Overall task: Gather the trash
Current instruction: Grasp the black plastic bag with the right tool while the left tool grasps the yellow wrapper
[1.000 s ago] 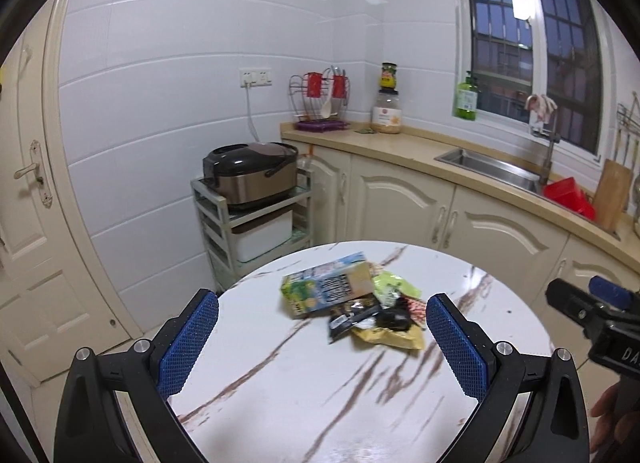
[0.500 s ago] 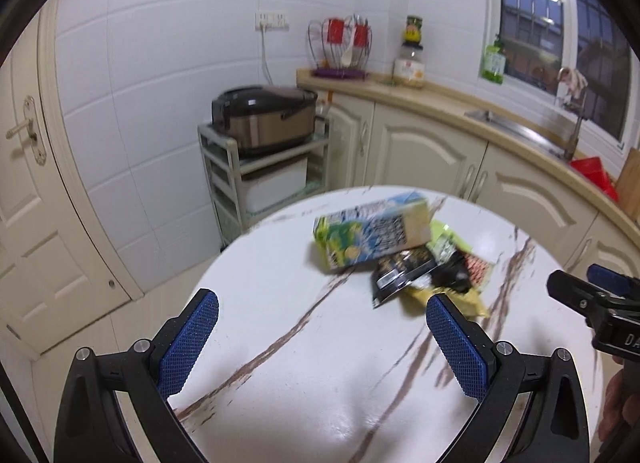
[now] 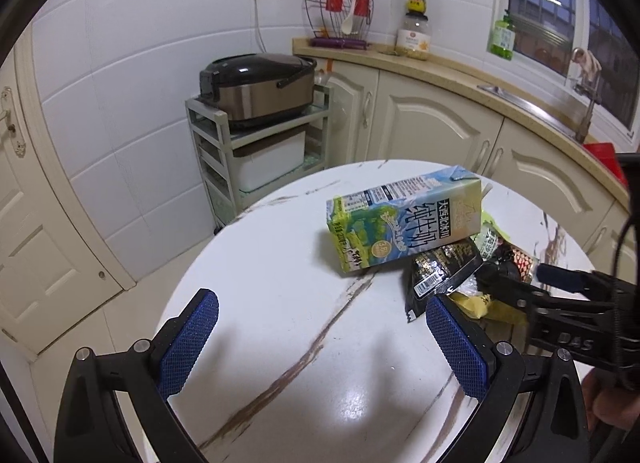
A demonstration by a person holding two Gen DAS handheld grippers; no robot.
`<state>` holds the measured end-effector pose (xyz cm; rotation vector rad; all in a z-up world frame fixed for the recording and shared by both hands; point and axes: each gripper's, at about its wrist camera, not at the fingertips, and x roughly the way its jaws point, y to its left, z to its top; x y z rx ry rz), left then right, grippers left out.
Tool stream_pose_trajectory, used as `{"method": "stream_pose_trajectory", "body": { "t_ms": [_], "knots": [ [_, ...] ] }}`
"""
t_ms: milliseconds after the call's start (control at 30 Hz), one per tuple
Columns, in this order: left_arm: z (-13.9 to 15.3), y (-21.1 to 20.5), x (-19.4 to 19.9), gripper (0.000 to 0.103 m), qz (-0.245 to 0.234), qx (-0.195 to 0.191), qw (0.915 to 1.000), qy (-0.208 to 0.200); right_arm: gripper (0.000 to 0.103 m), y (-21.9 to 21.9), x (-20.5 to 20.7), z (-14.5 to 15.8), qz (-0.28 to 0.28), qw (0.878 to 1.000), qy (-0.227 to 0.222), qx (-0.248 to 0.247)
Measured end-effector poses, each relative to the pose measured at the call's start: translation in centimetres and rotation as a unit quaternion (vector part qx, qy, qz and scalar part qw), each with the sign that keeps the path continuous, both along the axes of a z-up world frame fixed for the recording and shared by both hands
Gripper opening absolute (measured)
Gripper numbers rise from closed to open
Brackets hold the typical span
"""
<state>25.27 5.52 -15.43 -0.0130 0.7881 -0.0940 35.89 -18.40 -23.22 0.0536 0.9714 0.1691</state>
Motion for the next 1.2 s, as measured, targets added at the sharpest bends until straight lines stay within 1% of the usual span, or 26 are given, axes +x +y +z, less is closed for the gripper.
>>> {"method": "stream_pose_trajectory", "body": {
  "t_ms": [67, 100, 133, 167, 233, 333, 533, 700, 833, 933, 1033, 1133, 1200],
  "knots": [
    [-0.4, -0.1, 0.6, 0.102, -0.005, -0.002, 1.0, 0.003, 0.071, 0.3, 0.5, -0.7, 0.006, 1.0, 0.004, 0.005],
    [-0.6, -0.2, 0.9, 0.102, -0.006, -0.003, 1.0, 0.005, 0.06, 0.3, 0.7, -0.8, 0.009, 1.0, 0.003, 0.013],
    [-0.7, -0.3, 1.4, 0.102, -0.009, -0.004, 0.9999, 0.007, 0.044, 0.3, 0.7, -0.8, 0.017, 1.0, 0.001, 0.022],
    [-0.9, -0.4, 1.5, 0.102, -0.011, -0.005, 0.9999, 0.008, 0.041, 0.3, 0.6, -0.8, 0.027, 0.999, 0.0, 0.031],
    [-1.1, -0.6, 2.1, 0.102, -0.016, -0.007, 0.9998, 0.01, 0.038, 0.6, 0.3, -0.6, 0.041, 0.999, -0.005, 0.026],
    [-1.3, -0.9, 2.3, 0.102, -0.024, -0.011, 0.9996, 0.011, 0.036, 0.1, -0.1, -0.6, 0.047, 0.998, -0.005, 0.04],
    [-1.8, -2.6, 1.9, 0.102, -0.041, -0.013, 0.9989, 0.017, 0.035, -3.0, -1.9, 0.2, 0.028, 0.997, -0.014, 0.067],
    [-2.1, -4.9, 1.2, 0.102, -0.069, -0.018, 0.9972, 0.021, 0.035, -5.5, -3.1, 0.8, 0.01, 0.997, -0.019, 0.072],
    [-2.6, -7.1, 1.0, 0.102, -0.086, -0.027, 0.9952, 0.04, 0.035, -7.0, -3.9, 0.6, -0.004, 0.997, -0.018, 0.074],
    [-2.8, -8.1, 1.6, 0.102, -0.079, -0.036, 0.9949, 0.052, 0.035, -8.2, -4.4, 0.4, -0.013, 0.997, -0.019, 0.076],
    [-3.6, -9.0, 3.0, 0.102, -0.057, -0.052, 0.9941, 0.076, 0.035, -9.8, -4.9, 0.4, -0.024, 0.996, -0.022, 0.079],
    [-4.4, -9.4, 4.5, 0.102, -0.039, -0.085, 0.9902, 0.104, 0.035, -11.2, -5.1, 0.3, -0.032, 0.996, -0.024, 0.083],
    [-4.4, -9.8, 5.1, 0.102, -0.03, -0.087, 0.9912, 0.095, 0.035, -12.0, -5.2, 0.2, -0.035, 0.995, -0.024, 0.085]
  ]
}}
